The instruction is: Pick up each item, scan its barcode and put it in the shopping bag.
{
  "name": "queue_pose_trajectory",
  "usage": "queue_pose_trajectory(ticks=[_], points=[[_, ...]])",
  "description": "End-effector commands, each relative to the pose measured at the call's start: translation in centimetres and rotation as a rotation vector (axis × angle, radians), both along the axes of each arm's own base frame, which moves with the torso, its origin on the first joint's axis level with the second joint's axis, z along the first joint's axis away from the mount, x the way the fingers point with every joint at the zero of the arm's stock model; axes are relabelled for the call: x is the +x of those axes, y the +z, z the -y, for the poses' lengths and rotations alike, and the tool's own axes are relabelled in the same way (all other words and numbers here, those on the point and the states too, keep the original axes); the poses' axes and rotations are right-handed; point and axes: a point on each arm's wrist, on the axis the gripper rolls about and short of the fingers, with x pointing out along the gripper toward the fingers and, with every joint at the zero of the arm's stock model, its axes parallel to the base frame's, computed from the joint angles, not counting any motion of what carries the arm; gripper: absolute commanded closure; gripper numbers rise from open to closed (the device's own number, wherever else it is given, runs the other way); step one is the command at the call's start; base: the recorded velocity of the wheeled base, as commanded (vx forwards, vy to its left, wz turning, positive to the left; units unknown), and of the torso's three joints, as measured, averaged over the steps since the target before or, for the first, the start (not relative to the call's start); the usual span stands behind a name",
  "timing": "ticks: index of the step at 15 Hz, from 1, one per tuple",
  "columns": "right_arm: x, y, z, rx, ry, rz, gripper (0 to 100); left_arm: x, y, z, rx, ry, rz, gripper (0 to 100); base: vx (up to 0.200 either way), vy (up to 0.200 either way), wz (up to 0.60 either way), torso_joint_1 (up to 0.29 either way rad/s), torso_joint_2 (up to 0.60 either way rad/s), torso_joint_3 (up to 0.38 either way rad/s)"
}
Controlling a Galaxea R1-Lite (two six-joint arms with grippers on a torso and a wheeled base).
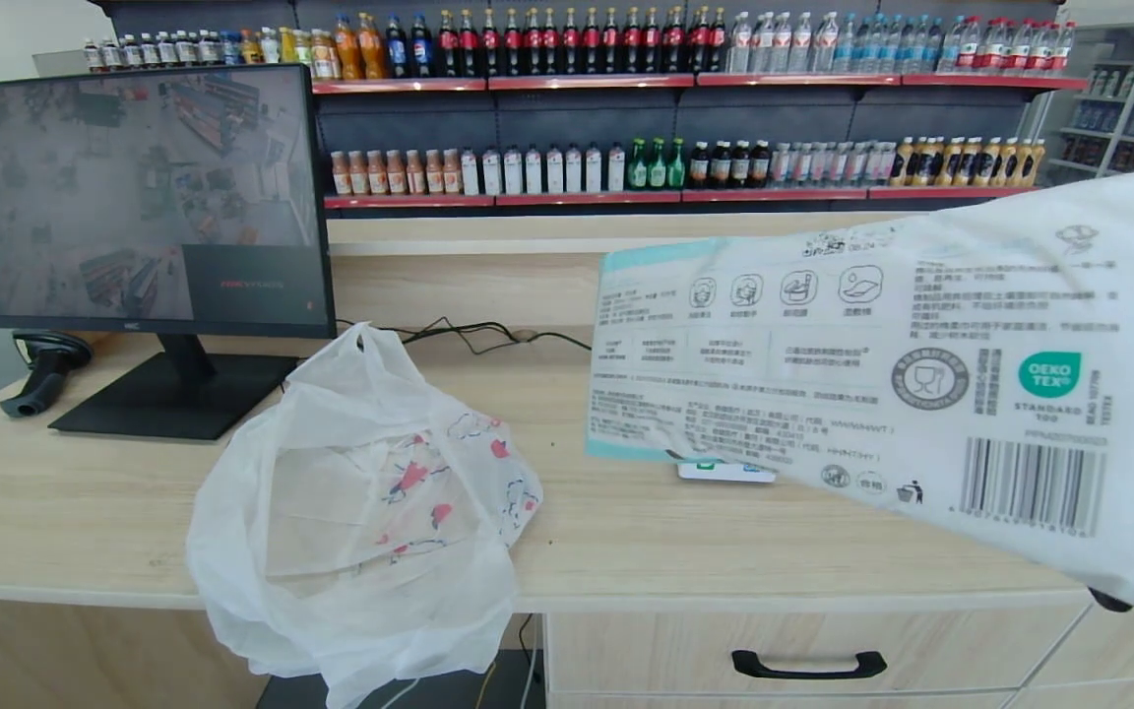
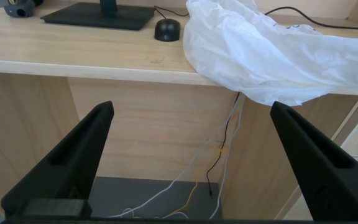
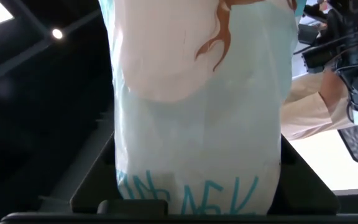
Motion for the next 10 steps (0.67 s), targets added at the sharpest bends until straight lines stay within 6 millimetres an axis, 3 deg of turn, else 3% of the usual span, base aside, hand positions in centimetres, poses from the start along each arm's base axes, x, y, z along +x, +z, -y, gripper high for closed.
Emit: queue_pose_trajectory(ticks=[1, 10], points=[[-0.5, 0.0, -0.5, 0.017, 0.032, 0.018, 100, 0.0, 0.0, 0.0, 0.000, 0.000, 0.001, 0, 0.000, 0.000, 0.00, 0.000, 0.00, 0.000], [-0.5, -0.2, -1.5, 0.044, 0.080, 0.018, 100, 0.0, 0.0, 0.0, 0.000, 0.000, 0.001, 0, 0.000, 0.000, 0.00, 0.000, 0.00, 0.000]])
